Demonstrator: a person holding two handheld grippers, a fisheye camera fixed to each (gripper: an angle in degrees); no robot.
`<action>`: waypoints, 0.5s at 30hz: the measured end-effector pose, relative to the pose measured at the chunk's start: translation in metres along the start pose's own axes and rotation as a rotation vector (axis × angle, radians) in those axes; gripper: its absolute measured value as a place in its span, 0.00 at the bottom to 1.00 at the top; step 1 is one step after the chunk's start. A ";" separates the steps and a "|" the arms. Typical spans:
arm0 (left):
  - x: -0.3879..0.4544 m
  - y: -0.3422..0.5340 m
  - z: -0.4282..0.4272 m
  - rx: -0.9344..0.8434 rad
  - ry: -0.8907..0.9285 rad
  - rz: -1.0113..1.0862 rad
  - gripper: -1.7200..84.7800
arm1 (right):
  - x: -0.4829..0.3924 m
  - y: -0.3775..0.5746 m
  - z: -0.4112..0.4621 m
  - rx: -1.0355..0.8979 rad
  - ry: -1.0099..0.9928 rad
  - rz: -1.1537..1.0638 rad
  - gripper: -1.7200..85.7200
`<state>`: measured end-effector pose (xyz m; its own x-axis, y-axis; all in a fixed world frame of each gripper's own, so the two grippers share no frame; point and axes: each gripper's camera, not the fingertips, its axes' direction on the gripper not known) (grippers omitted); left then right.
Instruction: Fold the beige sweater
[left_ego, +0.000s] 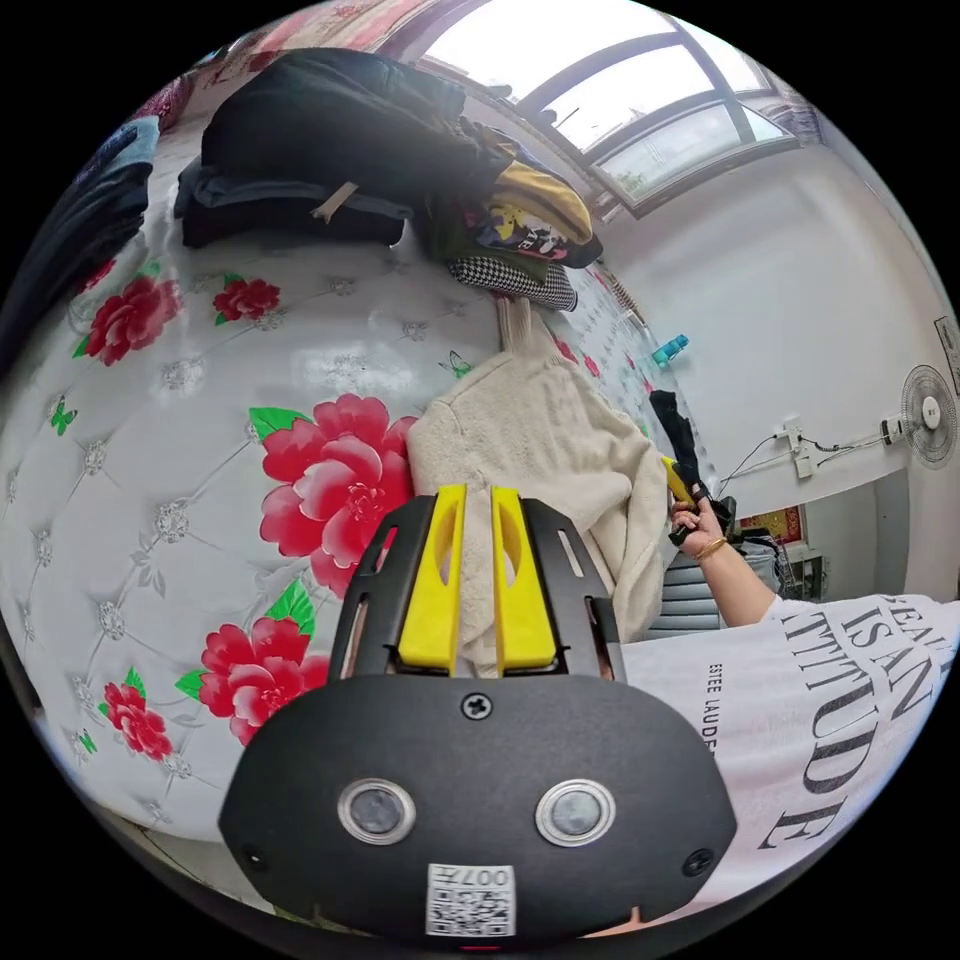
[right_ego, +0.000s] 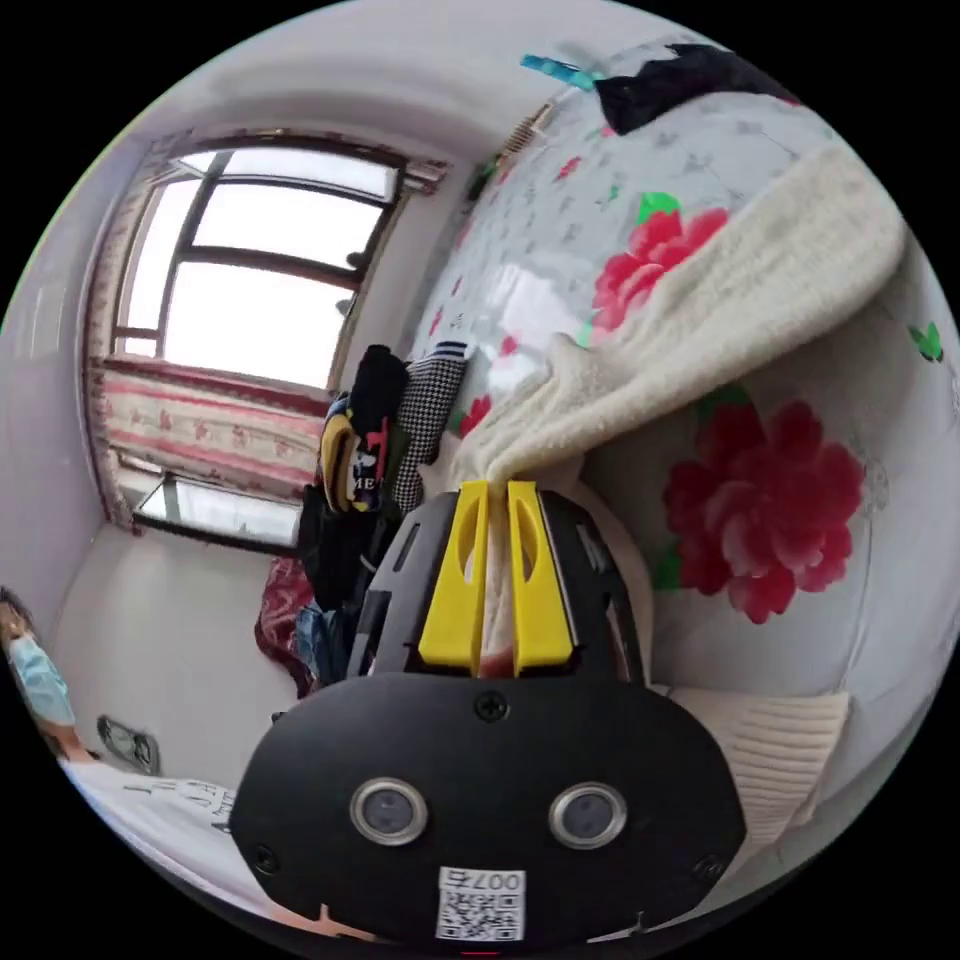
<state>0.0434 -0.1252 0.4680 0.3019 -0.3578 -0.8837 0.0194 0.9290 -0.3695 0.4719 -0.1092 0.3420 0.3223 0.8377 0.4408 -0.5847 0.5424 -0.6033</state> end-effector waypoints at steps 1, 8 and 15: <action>0.002 -0.002 -0.010 0.017 -0.019 0.010 0.08 | -0.040 0.004 0.008 -0.054 -0.082 -0.169 0.04; -0.047 0.007 -0.069 0.093 -0.199 -0.095 0.05 | -0.250 0.229 0.132 -1.040 -0.465 -1.040 0.03; -0.137 0.067 -0.131 0.191 -0.265 -0.466 0.05 | -0.241 0.316 0.179 -1.348 -0.472 -1.066 0.04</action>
<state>-0.1219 -0.0260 0.5263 0.4485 -0.7207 -0.5286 0.3722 0.6883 -0.6227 0.0760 -0.1514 0.1645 -0.2444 0.1673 0.9551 0.7478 0.6596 0.0758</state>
